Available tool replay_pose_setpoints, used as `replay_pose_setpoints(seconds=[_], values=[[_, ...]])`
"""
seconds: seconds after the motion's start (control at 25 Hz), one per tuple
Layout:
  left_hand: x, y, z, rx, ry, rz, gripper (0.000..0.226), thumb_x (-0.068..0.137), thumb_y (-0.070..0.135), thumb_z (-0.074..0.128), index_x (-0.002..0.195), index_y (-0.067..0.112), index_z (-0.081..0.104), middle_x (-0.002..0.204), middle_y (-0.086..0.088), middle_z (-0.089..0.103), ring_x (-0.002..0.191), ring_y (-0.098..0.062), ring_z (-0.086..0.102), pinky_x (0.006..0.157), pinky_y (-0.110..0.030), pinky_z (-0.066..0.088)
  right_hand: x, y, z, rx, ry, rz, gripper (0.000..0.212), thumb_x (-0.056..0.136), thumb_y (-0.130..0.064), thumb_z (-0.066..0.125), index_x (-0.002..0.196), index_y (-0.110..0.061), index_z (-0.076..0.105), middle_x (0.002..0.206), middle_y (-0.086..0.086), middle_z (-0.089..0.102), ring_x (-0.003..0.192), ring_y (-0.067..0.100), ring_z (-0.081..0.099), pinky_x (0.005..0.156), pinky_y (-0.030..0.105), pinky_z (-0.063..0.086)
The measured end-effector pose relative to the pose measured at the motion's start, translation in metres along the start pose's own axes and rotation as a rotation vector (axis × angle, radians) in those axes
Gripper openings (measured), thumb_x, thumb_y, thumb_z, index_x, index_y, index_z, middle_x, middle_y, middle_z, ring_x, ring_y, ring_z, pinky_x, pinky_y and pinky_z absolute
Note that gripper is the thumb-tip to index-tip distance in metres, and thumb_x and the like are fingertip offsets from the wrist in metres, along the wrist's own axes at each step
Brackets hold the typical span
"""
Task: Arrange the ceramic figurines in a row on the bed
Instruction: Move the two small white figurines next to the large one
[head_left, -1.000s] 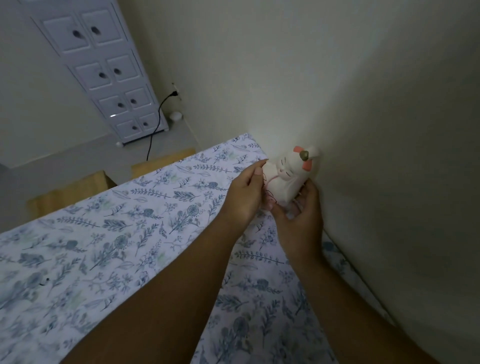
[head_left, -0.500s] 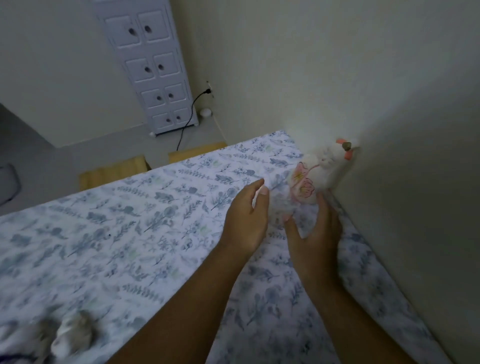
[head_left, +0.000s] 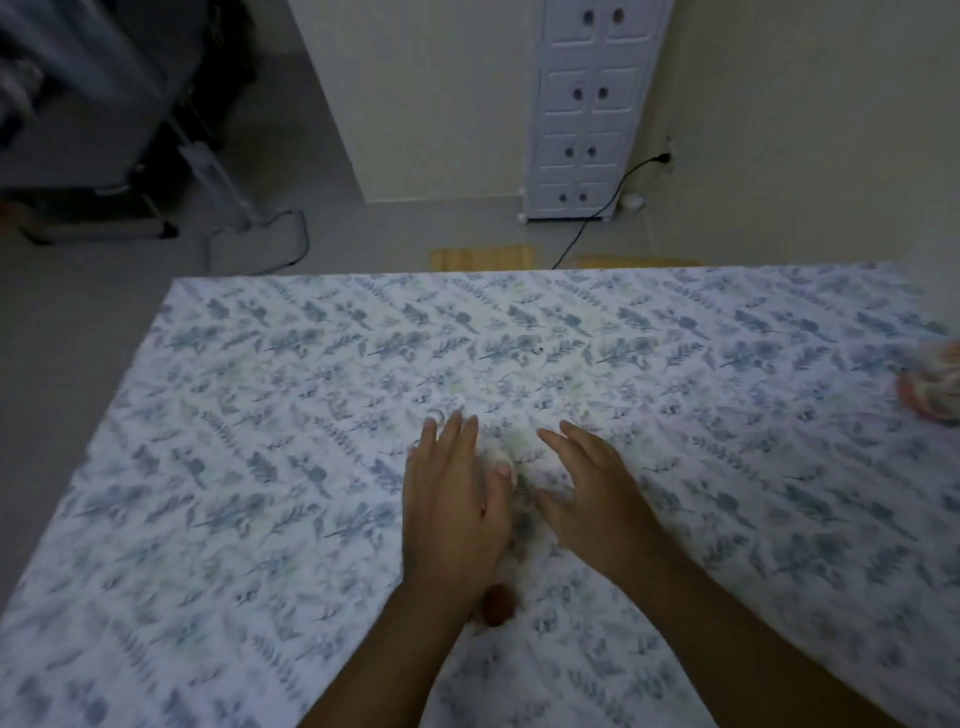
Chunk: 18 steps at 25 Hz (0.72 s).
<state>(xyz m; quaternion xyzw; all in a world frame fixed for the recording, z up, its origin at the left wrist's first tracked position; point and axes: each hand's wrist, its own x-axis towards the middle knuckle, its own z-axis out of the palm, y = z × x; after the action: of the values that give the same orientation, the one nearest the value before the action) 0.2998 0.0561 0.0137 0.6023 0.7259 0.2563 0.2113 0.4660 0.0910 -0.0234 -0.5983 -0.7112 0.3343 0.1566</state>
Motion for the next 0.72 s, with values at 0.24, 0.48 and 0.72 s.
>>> replay_pose_setpoints(seconds=[0.24, 0.48, 0.72], values=[[0.023, -0.069, 0.001, -0.085, -0.161, -0.243, 0.091, 0.076, 0.053, 0.069, 0.153, 0.029, 0.026, 0.149, -0.003, 0.047, 0.136, -0.026, 0.047, 0.101, -0.048, 0.050, 0.034, -0.020, 0.052, 0.067, -0.140, 0.015, 0.079, 0.079, -0.006, 0.079, 0.146, -0.028, 0.044, 0.152, 0.001, 0.045, 0.142, 0.020, 0.041, 0.113, 0.043, 0.041], [0.023, -0.046, -0.002, -0.199, -0.143, -0.071, 0.058, 0.084, 0.019, 0.075, 0.138, 0.020, 0.054, 0.116, 0.011, 0.065, 0.109, -0.017, 0.064, 0.078, -0.008, 0.041, 0.008, -0.008, 0.030, 0.205, 0.111, 0.122, 0.063, 0.065, -0.018, 0.090, 0.120, -0.022, 0.059, 0.108, -0.006, 0.060, 0.102, 0.017, 0.063, 0.086, 0.036, 0.057], [0.023, 0.068, 0.071, -0.129, -0.336, 0.277, 0.062, 0.075, 0.019, 0.084, 0.133, 0.016, 0.061, 0.109, 0.002, 0.060, 0.091, 0.001, 0.047, 0.077, 0.001, 0.031, -0.069, 0.095, -0.051, 0.331, 0.476, 0.309, 0.061, 0.058, -0.023, 0.091, 0.107, -0.023, 0.055, 0.106, -0.002, 0.059, 0.099, 0.017, 0.061, 0.084, 0.037, 0.057]])
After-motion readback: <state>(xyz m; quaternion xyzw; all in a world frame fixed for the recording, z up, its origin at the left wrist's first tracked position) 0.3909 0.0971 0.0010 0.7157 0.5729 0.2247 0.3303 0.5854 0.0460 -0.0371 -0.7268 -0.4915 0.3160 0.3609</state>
